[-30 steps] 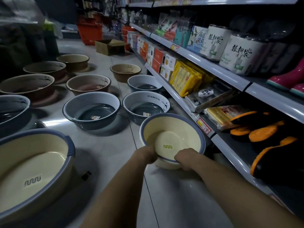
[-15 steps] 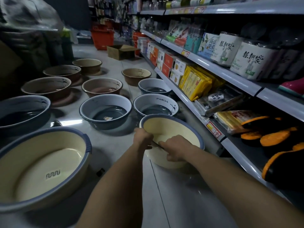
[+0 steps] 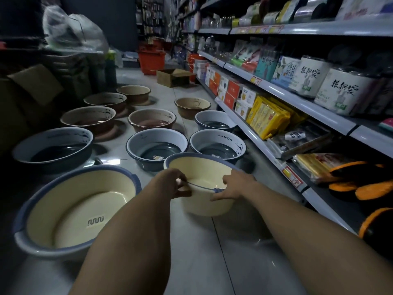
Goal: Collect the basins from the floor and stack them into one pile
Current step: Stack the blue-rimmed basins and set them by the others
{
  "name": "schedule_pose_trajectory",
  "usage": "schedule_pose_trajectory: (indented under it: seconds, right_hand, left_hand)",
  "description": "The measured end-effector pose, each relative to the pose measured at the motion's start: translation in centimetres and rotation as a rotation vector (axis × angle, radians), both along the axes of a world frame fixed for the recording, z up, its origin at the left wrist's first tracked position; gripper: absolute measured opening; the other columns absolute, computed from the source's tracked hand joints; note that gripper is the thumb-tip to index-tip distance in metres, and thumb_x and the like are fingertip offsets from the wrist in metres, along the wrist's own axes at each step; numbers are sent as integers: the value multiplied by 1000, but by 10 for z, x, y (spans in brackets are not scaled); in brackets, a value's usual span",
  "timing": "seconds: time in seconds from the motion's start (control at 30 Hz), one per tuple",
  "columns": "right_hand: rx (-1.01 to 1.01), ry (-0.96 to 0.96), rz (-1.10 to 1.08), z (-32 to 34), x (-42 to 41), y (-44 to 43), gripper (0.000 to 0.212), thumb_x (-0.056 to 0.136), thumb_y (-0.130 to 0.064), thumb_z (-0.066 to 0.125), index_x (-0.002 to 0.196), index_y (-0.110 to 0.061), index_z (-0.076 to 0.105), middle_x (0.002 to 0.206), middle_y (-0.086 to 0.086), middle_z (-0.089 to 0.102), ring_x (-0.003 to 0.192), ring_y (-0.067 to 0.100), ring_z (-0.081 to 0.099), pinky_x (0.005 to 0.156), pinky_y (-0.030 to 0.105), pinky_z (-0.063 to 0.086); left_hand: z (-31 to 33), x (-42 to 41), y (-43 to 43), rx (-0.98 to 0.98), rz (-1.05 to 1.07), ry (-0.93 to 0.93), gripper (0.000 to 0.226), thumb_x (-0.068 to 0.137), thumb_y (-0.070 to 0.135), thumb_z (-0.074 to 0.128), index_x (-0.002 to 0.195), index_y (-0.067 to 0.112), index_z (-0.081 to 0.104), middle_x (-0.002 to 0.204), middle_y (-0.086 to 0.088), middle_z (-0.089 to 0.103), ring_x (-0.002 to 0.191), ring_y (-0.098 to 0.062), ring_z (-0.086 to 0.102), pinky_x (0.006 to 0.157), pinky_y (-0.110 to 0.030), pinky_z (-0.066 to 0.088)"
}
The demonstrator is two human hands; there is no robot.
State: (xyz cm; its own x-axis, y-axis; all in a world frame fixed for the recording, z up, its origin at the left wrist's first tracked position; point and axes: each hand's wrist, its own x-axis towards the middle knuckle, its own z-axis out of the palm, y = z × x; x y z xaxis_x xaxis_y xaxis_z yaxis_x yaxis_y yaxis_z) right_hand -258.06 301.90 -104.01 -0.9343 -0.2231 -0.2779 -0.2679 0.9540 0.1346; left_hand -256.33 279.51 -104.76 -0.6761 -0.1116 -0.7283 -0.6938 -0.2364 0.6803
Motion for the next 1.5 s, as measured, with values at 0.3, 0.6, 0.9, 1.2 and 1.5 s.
schedule_pose_trajectory:
  seconds: [0.3,0.6,0.9,1.2,1.5]
  right_hand:
    - [-901,-223,-481,34,3,-42,159,63,-34,97,154,-20,-33,167,15,12,89,24,54,84,42,60]
    - [-1807,-56,-859,45,-5,-102,105,88,12,56,160,-43,2,146,7,41,119,35,55,72,46,60]
    - [-1694,-71,-969,29,-17,-123,54,80,11,48,133,2,48,125,18,61,94,32,59,50,30,47]
    - [-1592,-259,-752,22,-6,-178,44,82,13,54,123,-1,47,115,21,57,96,39,61,56,43,56]
    - [-1511,-277,-595,3,12,-261,35,89,6,62,123,2,56,110,18,62,92,34,59,81,47,56]
  left_hand:
    - [23,19,-38,261,241,191,28,96,-7,56,122,-2,48,95,-16,63,94,-37,69,55,-52,61]
    - [46,39,-73,-212,169,477,39,93,24,73,117,-4,62,82,-14,69,52,-21,68,54,-32,61]
    - [47,78,-133,-1792,-419,326,89,90,85,10,148,28,45,145,-16,47,135,-36,45,113,-59,28]
    - [62,125,-222,-1716,-279,151,65,98,71,30,135,21,51,132,-8,57,120,-29,54,105,-52,39]
    - [17,160,-297,-637,579,226,28,96,14,61,120,3,52,95,-17,61,73,-26,63,52,-34,52]
